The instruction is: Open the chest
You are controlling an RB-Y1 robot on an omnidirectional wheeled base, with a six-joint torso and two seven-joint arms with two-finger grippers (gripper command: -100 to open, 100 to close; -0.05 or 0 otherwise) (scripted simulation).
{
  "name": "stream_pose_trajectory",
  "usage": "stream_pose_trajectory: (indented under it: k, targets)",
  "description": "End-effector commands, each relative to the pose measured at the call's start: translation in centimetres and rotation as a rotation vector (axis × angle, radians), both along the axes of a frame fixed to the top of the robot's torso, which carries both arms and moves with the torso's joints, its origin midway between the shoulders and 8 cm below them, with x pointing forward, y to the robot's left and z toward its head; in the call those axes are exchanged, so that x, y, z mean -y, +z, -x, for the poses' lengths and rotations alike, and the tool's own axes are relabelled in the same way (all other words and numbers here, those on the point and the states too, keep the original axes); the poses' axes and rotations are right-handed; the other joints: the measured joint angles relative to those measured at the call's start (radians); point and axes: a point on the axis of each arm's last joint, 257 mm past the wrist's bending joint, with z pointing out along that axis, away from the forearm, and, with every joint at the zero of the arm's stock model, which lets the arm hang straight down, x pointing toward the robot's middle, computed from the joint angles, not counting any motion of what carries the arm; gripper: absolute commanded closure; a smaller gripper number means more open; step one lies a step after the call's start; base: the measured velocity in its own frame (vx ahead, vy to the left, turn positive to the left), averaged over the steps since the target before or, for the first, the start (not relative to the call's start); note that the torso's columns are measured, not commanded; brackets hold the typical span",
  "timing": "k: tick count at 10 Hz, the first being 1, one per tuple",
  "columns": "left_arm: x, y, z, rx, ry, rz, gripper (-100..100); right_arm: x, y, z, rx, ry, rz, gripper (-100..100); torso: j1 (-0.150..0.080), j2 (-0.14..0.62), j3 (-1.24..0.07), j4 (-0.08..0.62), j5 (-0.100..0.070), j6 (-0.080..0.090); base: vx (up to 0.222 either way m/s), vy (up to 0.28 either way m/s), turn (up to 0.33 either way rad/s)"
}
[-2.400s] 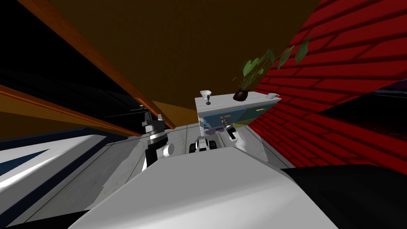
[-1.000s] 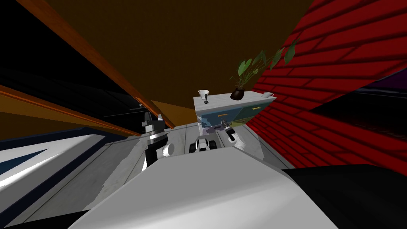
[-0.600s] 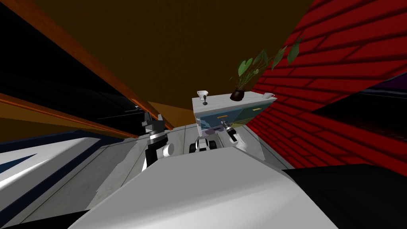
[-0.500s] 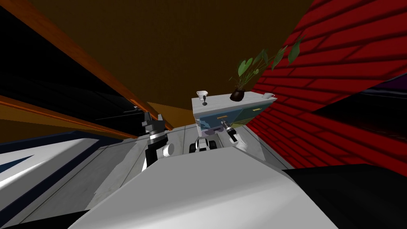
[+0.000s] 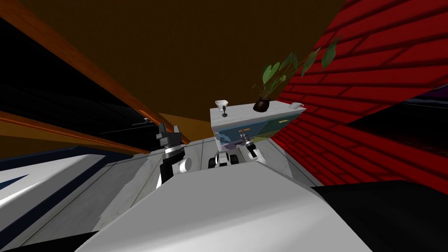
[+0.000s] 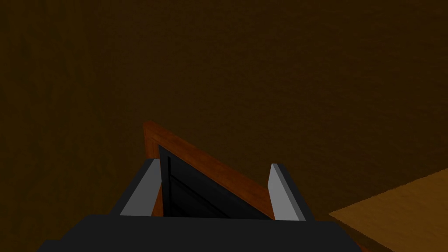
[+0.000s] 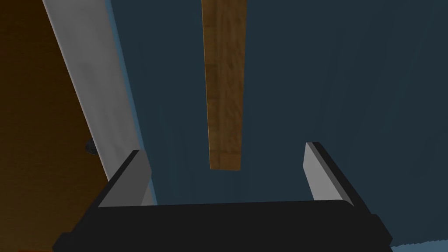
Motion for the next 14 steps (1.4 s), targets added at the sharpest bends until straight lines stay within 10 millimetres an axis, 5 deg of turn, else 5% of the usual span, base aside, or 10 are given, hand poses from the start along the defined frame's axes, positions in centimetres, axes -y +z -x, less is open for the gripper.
stream_pose_trajectory:
  k: [1,4,5,11,14]
  targets:
    - [0.0,0.0,0.0,0.0,0.0,0.0,0,-1.9,-0.3,0.1,0.007,-0.011,-0.066,-100,-0.001,-0.001,-0.001,0.0,0.0,0.0,0.01,-0.003,-0.001]
    - [0.0,0.0,0.0,0.0,0.0,0.0,0,-1.3,0.2,-0.2,0.007,-0.01,-0.051,-100,0.0,-0.004,-0.002,-0.001,0.0,0.0,0.032,0.01,0.018]
    - [0.0,0.0,0.0,0.0,0.0,0.0,0,-1.2,0.2,-0.3,0.007,-0.012,-0.053,100,-0.001,-0.002,-0.002,-0.001,0.0,0.0,0.006,0.002,-0.002]
    - [0.0,0.0,0.0,0.0,0.0,0.0,0,-0.9,0.5,-0.2,0.003,-0.007,-0.053,100,0.001,0.004,0.002,0.003,0.002,0.001,-0.16,-0.009,-0.014]
    - [0.0,0.0,0.0,0.0,0.0,0.0,0,-5.3,0.4,1.4,0.0,0.099,-0.051,100,-0.003,-0.004,-0.003,0.002,0.002,0.004,-0.003,-0.019,-0.326]
